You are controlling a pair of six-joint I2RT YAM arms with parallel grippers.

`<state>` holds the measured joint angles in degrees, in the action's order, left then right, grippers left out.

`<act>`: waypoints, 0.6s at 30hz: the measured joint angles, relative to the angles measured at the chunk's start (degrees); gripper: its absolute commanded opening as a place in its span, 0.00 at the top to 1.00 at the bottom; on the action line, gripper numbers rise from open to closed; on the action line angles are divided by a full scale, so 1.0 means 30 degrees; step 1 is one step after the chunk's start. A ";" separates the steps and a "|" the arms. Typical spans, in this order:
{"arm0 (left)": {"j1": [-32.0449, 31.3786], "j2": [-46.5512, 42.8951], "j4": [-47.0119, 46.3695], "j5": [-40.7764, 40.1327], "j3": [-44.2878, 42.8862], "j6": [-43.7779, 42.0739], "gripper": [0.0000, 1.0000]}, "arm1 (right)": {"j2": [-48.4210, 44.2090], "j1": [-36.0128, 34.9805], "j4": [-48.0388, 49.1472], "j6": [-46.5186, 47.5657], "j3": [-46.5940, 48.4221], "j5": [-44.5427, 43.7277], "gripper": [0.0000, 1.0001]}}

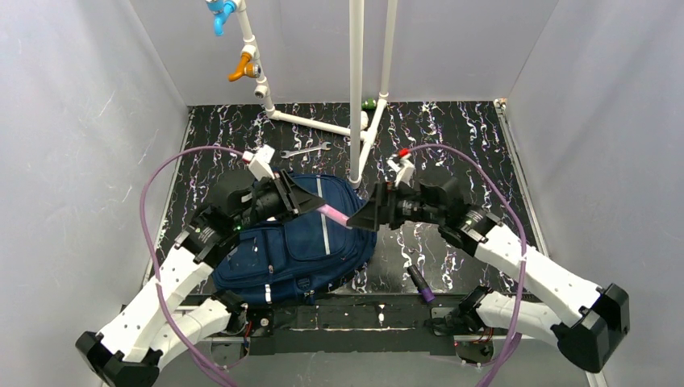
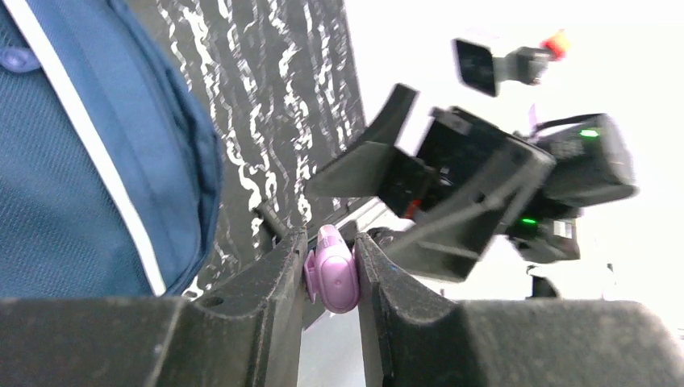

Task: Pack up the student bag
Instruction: Pick up the stationery from the center of the board.

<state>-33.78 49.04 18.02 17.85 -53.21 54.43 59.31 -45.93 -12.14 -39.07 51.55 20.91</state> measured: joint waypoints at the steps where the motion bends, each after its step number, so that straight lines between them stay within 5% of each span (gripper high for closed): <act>1: 0.0036 -0.0364 -0.0372 -0.0131 0.0051 0.0248 1.00 | -0.0415 0.0561 0.0780 -0.0998 -0.0743 0.0437 0.02; 9: 0.0102 -0.1763 -0.2958 -0.0379 0.0918 0.2149 1.00 | -0.1107 0.2273 1.2014 -1.1213 -0.6448 0.2681 0.16; 18: 0.0102 -0.1741 -0.4153 -0.0357 0.1027 0.3096 1.00 | -0.0109 0.2229 1.9861 -1.6546 -0.7009 0.3118 0.38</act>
<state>-33.47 43.81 5.56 16.78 -50.13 63.72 58.98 -39.24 47.44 -88.71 30.52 30.26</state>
